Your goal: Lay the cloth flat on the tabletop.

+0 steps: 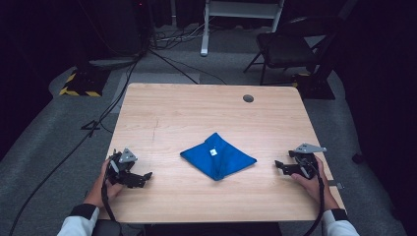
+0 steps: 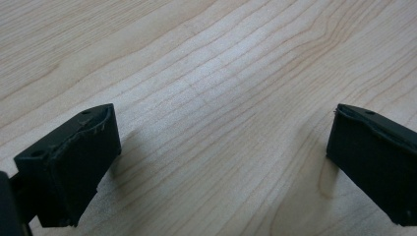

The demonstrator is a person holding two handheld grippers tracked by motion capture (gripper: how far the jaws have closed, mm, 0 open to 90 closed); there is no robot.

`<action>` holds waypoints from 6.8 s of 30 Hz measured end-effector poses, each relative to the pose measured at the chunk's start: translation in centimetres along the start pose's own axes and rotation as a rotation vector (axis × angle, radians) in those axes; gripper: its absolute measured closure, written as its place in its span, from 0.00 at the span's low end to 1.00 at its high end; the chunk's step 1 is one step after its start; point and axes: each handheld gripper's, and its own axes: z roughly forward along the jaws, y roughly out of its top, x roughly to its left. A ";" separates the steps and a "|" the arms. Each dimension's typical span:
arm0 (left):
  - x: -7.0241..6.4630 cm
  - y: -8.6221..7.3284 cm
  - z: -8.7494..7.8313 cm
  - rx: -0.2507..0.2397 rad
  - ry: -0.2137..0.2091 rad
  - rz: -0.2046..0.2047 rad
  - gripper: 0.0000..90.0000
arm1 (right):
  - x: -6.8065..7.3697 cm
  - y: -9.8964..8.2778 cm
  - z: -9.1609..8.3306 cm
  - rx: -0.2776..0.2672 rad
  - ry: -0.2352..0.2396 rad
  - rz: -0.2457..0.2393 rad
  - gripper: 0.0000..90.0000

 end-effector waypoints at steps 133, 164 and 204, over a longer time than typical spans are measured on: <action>-9.4 21.6 15.2 -0.055 -0.149 0.243 0.55 | 5.7 14.5 10.0 0.060 0.145 -0.144 0.54; -9.5 21.3 14.1 -0.090 -0.165 0.226 0.44 | 6.2 13.5 7.6 -0.023 0.179 -0.179 1.00; -9.9 19.3 12.3 -0.065 -0.178 0.350 0.94 | 4.9 13.1 9.5 0.007 0.111 -0.128 0.70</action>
